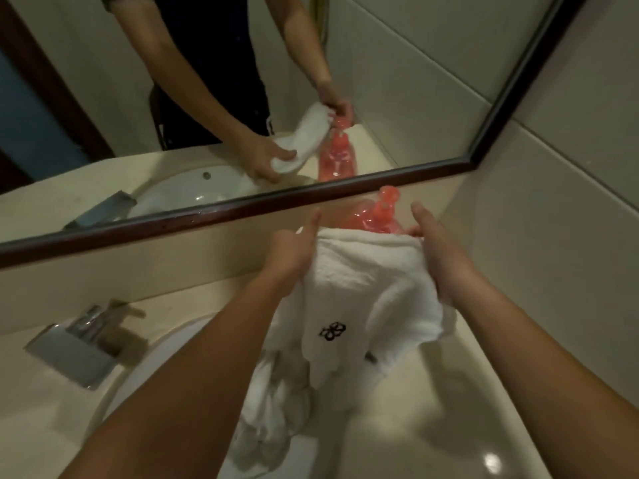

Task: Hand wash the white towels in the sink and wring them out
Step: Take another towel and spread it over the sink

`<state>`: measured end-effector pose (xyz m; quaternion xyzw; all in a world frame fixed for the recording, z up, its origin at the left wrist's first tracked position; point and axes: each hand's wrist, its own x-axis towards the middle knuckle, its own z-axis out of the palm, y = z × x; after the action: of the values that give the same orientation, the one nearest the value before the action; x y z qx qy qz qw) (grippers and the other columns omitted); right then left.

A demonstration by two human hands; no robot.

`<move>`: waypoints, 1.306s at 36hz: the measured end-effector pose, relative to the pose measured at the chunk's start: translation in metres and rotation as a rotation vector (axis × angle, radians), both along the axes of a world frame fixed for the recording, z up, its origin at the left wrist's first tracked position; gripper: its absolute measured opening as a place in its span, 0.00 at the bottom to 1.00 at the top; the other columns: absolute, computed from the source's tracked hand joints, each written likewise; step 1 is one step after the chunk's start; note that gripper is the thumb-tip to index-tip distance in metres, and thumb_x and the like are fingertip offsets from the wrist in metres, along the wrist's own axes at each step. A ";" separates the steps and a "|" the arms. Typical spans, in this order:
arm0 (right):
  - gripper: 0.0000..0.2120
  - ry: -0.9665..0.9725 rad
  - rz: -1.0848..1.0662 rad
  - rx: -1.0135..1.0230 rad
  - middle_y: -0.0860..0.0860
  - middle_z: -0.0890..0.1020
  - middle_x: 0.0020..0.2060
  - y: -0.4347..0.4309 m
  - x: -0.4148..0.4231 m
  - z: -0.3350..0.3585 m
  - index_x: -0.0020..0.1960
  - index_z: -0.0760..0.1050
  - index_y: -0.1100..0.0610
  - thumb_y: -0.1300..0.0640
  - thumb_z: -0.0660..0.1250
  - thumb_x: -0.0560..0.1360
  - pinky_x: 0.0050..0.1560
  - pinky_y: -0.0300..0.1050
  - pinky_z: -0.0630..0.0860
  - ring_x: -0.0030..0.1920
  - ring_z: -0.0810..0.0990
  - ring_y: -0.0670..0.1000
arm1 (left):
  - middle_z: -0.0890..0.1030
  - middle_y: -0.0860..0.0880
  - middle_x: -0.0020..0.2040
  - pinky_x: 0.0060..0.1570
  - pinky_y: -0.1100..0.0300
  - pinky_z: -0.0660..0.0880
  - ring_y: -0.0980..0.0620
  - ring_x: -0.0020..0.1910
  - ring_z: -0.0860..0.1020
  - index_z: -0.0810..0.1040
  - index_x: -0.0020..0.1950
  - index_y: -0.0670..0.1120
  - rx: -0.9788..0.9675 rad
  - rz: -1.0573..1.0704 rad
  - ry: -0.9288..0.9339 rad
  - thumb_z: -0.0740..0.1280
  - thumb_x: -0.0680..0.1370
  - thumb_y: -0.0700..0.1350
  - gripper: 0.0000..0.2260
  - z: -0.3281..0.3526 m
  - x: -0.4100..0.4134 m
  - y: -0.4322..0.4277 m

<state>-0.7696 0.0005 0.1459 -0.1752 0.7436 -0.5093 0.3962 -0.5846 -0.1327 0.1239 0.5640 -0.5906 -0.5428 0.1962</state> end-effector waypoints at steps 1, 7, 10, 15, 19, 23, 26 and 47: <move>0.37 -0.019 0.008 0.008 0.51 0.87 0.39 -0.003 -0.008 0.005 0.43 0.83 0.53 0.17 0.67 0.63 0.62 0.58 0.80 0.45 0.86 0.56 | 0.80 0.44 0.65 0.56 0.53 0.69 0.43 0.61 0.78 0.75 0.74 0.38 0.006 -0.002 0.014 0.60 0.78 0.74 0.43 0.003 -0.007 0.000; 0.36 -0.023 0.107 0.024 0.52 0.88 0.38 -0.029 -0.031 0.035 0.50 0.82 0.58 0.25 0.78 0.63 0.50 0.49 0.83 0.39 0.88 0.53 | 0.79 0.44 0.70 0.60 0.53 0.71 0.43 0.68 0.78 0.74 0.76 0.41 -0.001 0.001 0.053 0.60 0.79 0.74 0.41 0.016 -0.035 -0.007; 0.31 0.028 0.127 0.036 0.55 0.89 0.40 -0.034 -0.030 0.044 0.51 0.86 0.61 0.33 0.80 0.68 0.46 0.49 0.85 0.40 0.89 0.54 | 0.83 0.46 0.65 0.63 0.52 0.76 0.45 0.63 0.81 0.78 0.72 0.43 0.005 0.023 0.090 0.62 0.76 0.76 0.41 0.014 -0.041 -0.011; 0.17 0.014 0.150 0.030 0.58 0.88 0.41 -0.036 -0.028 0.050 0.43 0.89 0.58 0.42 0.80 0.73 0.43 0.48 0.85 0.37 0.87 0.56 | 0.84 0.50 0.54 0.47 0.59 0.75 0.50 0.53 0.82 0.81 0.67 0.44 0.041 0.030 0.137 0.62 0.80 0.71 0.33 0.016 -0.047 -0.012; 0.20 0.077 0.154 0.046 0.57 0.88 0.37 -0.039 -0.030 0.051 0.41 0.88 0.59 0.41 0.81 0.71 0.46 0.50 0.84 0.36 0.87 0.55 | 0.82 0.54 0.46 0.40 0.63 0.72 0.57 0.45 0.80 0.81 0.62 0.46 0.074 0.060 0.185 0.62 0.81 0.69 0.28 0.019 -0.049 -0.010; 0.18 0.092 0.162 0.043 0.57 0.88 0.37 -0.039 -0.032 0.050 0.35 0.88 0.56 0.41 0.81 0.71 0.45 0.51 0.85 0.36 0.87 0.56 | 0.84 0.53 0.47 0.43 0.60 0.75 0.54 0.47 0.82 0.82 0.58 0.48 0.094 0.069 0.212 0.61 0.80 0.71 0.27 0.019 -0.051 -0.008; 0.22 0.131 0.155 0.065 0.57 0.89 0.39 -0.039 -0.032 0.047 0.44 0.89 0.58 0.38 0.82 0.69 0.49 0.54 0.86 0.40 0.89 0.58 | 0.85 0.51 0.48 0.44 0.59 0.76 0.52 0.49 0.83 0.83 0.58 0.46 0.118 0.073 0.231 0.61 0.80 0.71 0.29 0.018 -0.052 -0.008; 0.12 -0.095 0.727 0.271 0.61 0.88 0.56 0.034 -0.025 0.047 0.58 0.85 0.64 0.59 0.73 0.77 0.55 0.46 0.86 0.53 0.89 0.55 | 0.83 0.49 0.42 0.41 0.59 0.76 0.51 0.43 0.81 0.81 0.46 0.46 0.004 0.073 0.299 0.60 0.82 0.68 0.26 0.026 0.010 0.001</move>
<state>-0.7945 0.0346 0.1925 -0.3497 0.6744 -0.2401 0.6043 -0.5748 -0.1314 0.1503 0.4985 -0.5329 -0.6143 0.3003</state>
